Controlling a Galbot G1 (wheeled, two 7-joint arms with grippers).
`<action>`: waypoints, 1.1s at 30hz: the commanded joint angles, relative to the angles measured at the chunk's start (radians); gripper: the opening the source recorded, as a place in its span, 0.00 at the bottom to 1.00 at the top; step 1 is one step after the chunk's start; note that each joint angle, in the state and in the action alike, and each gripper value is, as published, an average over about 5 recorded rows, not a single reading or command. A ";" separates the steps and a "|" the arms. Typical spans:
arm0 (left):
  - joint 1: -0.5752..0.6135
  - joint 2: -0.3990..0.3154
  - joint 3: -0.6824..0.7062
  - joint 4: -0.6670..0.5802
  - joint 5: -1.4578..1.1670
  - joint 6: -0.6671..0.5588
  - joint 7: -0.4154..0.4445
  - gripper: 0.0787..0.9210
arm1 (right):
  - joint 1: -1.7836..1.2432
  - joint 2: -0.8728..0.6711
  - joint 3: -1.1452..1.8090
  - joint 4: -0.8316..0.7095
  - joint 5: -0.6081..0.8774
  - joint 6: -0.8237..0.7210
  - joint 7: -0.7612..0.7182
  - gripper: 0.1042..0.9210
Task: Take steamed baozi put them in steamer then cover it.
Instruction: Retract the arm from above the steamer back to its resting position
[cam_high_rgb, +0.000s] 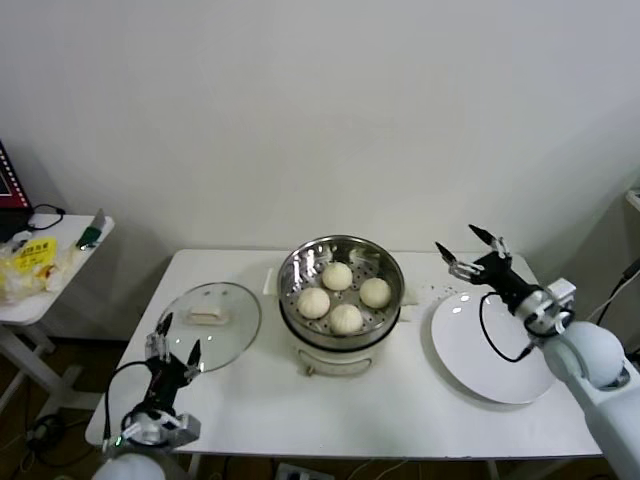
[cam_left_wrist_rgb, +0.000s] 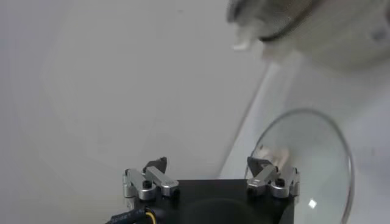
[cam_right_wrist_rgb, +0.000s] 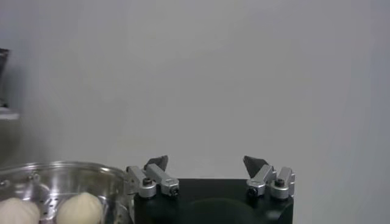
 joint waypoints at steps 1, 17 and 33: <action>-0.157 0.083 0.072 0.199 0.442 0.003 0.039 0.88 | -0.395 0.202 0.291 0.122 -0.079 -0.070 0.040 0.88; -0.459 -0.032 0.111 0.633 0.532 -0.138 -0.021 0.88 | -0.438 0.264 0.328 0.080 -0.110 -0.051 0.028 0.88; -0.558 -0.056 0.117 0.760 0.499 -0.146 -0.079 0.88 | -0.448 0.276 0.343 0.063 -0.147 -0.024 -0.010 0.88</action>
